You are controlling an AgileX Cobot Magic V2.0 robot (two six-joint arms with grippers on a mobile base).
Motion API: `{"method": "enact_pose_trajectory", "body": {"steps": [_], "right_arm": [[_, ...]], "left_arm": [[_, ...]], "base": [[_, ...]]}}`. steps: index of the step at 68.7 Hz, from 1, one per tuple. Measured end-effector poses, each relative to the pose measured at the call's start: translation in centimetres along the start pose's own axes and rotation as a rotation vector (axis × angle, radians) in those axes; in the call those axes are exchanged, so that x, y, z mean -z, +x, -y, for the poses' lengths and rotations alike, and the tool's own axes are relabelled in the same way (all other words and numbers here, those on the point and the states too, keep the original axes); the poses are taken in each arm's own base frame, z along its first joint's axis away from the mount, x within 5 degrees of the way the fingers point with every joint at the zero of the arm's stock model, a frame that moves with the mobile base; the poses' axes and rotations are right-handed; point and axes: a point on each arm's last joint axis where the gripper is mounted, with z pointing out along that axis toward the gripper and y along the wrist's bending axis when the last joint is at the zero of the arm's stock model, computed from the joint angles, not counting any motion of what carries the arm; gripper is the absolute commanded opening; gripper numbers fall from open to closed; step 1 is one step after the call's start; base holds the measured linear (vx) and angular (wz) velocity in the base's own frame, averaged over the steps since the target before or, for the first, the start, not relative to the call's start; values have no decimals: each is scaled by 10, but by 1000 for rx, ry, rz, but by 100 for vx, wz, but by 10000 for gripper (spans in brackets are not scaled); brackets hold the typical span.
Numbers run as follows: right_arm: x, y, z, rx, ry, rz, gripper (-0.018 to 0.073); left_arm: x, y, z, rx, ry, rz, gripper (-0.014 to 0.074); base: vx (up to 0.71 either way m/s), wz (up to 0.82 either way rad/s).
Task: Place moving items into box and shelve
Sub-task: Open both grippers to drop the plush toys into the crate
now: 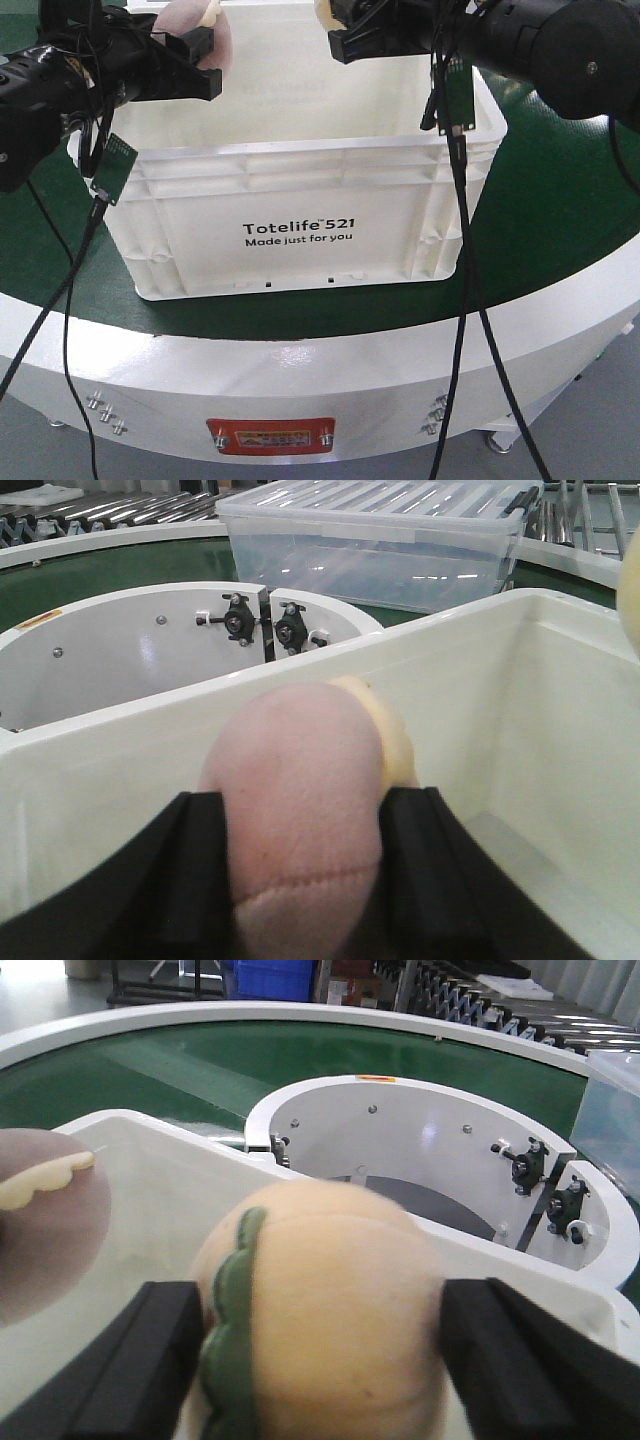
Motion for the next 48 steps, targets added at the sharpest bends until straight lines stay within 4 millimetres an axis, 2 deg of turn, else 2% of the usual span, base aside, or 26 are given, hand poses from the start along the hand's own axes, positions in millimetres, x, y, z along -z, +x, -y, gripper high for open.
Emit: {"method": "enact_pose_trajectory", "body": {"steps": [9,36,43,48], "right_arm": [[0,-2,1,-10,8,23,720],[0,-3,1,-7,12,29,624],[3,-1,12,-10,34,5,615],[10,0,30,-22,73,-23,608]], "left_arm": [[0,0,0,2,0,2,617],[0,-1,0,4,0,3,587],[7,-6,-6,7,-20,5,587],[18,-13,-19,14,-64,10,587]], "base": [[0,0],[0,0],[0,0],[0,0]]}}
